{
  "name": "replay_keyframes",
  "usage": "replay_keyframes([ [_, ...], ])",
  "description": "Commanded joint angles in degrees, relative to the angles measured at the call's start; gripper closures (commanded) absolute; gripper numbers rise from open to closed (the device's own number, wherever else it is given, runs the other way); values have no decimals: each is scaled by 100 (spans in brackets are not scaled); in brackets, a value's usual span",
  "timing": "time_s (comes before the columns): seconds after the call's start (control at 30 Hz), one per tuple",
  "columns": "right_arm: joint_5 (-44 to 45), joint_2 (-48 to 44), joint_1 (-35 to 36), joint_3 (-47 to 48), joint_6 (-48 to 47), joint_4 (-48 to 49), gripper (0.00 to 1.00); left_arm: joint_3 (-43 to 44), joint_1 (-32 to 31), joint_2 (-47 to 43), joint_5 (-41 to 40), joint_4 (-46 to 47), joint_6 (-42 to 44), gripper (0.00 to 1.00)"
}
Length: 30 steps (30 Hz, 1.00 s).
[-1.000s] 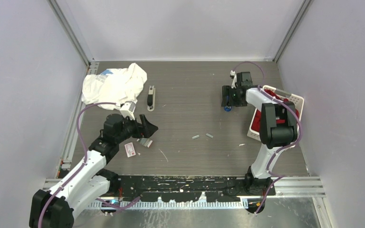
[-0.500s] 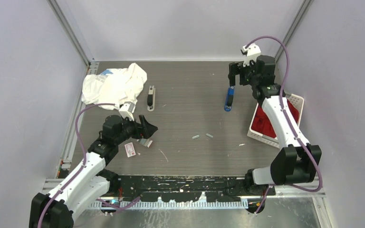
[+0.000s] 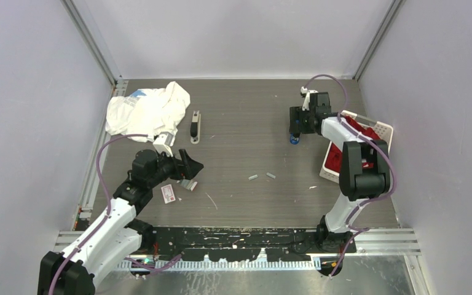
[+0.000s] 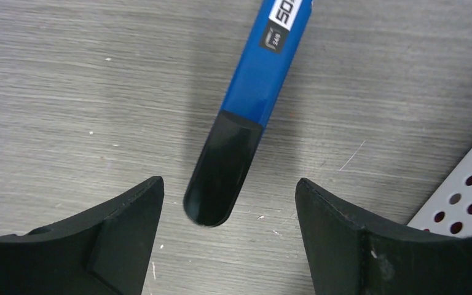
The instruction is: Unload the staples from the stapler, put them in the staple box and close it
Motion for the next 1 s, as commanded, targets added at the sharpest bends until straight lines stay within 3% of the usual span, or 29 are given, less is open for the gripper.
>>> replay_keyframes([
  [0.0, 369, 234, 46, 352, 373, 156, 19, 13, 18, -61, 49, 315, 104, 18],
  [0.17, 472, 614, 130, 541, 401, 77, 26, 12, 11, -95, 57, 311, 104, 18],
  [0.37, 716, 694, 250, 558, 230, 94, 42, 6, 18, -125, 58, 288, 109, 18],
  [0.53, 956, 567, 256, 536, 65, 71, 73, -3, 19, -148, 29, 268, 124, 18],
  [0.7, 974, 316, 254, 435, -66, 65, 98, -15, 19, -41, 59, 361, 122, 18],
  [0.83, 460, -83, 252, 278, -210, 48, 99, -96, 12, -11, 264, 628, 101, 18],
  [0.97, -659, -769, 220, -12, -147, 169, 99, -264, 18, 154, 1014, 1415, -147, 17],
])
